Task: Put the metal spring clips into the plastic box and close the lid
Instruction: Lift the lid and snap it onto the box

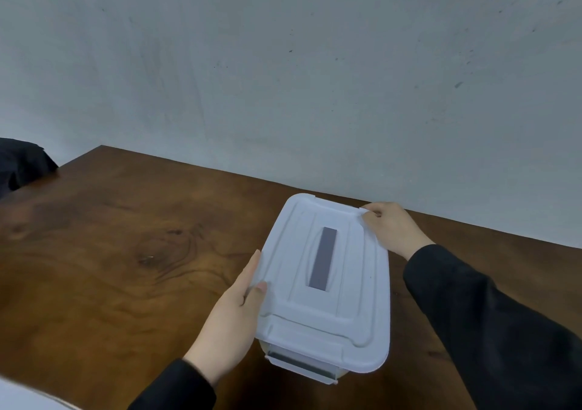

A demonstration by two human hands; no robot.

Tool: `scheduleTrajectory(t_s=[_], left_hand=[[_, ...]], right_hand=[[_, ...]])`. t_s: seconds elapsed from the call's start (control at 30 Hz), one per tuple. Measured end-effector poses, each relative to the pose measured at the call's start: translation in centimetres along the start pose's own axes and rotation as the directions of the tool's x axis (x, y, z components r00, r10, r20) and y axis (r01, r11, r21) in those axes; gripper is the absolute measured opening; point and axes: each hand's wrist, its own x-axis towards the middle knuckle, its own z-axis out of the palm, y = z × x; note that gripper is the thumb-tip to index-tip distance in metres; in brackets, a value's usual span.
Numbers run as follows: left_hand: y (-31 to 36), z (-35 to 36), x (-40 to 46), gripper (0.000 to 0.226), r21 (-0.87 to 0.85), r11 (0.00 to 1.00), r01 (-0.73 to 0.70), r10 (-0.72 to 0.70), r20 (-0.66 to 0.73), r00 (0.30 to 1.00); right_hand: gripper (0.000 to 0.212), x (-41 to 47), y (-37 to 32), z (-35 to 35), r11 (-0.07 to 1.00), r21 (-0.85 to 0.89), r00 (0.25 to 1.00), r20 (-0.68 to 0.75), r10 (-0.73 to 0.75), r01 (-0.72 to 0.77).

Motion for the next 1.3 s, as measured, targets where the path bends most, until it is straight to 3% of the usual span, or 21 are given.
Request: scheduleTrajectory(t_s=[0.2, 0.27, 0.37, 0.53, 0.63, 0.7, 0.83, 0.93, 1.0, 1.1, 1.3], left_hand=[[0.8, -2.2, 2.2, 0.04, -0.037, 0.999, 0.025, -0.024, 0.032, 0.999], [1.9, -3.4, 3.9, 0.036, 0.043, 0.995, 0.093, -0.093, 0.007, 0.996], [3.5, -4.8, 7.6, 0.039, 0.24, 0.959, 0.15, -0.159, 0.021, 0.987], [5.3, -4.1, 12.4, 0.043, 0.276, 0.96, 0.056, -0.076, 0.061, 0.995], [5.9, -2.9, 14.1, 0.04, 0.292, 0.955, -0.052, 0.023, 0.101, 0.995], [5.9, -2.7, 13.5, 0.052, 0.177, 0.983, -0.052, 0.028, 0.133, 0.991], [3.2, -2.4, 8.1, 0.084, -0.183, 0.976, 0.118, -0.09, 0.153, 0.984], [1.9, -1.2, 5.0, 0.052, -0.354, 0.91, 0.217, -0.12, 0.277, 0.953], [1.9, -0.6, 5.0, 0.038, -0.337, 0.929, 0.149, -0.078, 0.215, 0.973], [2.5, -0.4, 5.8, 0.041, -0.236, 0.97, 0.062, -0.034, 0.121, 0.992], [2.8, 0.4, 5.9, 0.034, -0.091, 0.993, -0.079, 0.09, 0.117, 0.989]], right_hand=[[0.039, -0.9, 0.8, -1.9, 0.996, 0.018, 0.996, -0.003, 0.086, -0.086], [0.031, -2.1, 1.3, -2.7, 0.994, -0.014, 0.994, -0.009, 0.105, -0.105], [0.055, -4.6, 2.0, -3.6, 0.99, 0.051, 0.991, -0.008, 0.132, -0.132], [0.075, -9.7, 2.7, -4.6, 0.935, 0.199, 0.956, 0.028, 0.293, -0.293], [0.054, -12.7, 3.3, -5.0, 0.877, 0.287, 0.923, 0.143, 0.358, -0.385], [0.038, -14.2, 3.9, -5.1, 0.863, 0.295, 0.909, 0.203, 0.364, -0.411], [0.054, -15.2, 5.5, -4.4, 0.788, 0.454, 0.91, 0.194, 0.367, -0.415], [0.044, -15.3, 5.5, -3.4, 0.654, 0.697, 0.953, 0.16, 0.258, -0.294], [0.037, -15.4, 4.9, -2.7, 0.697, 0.69, 0.971, 0.037, 0.237, -0.196], [0.058, -15.5, 4.0, -1.8, 0.813, 0.565, 0.954, -0.139, 0.267, -0.145], [0.049, -15.2, 4.3, -0.8, 0.883, 0.453, 0.955, -0.19, 0.228, -0.121]])
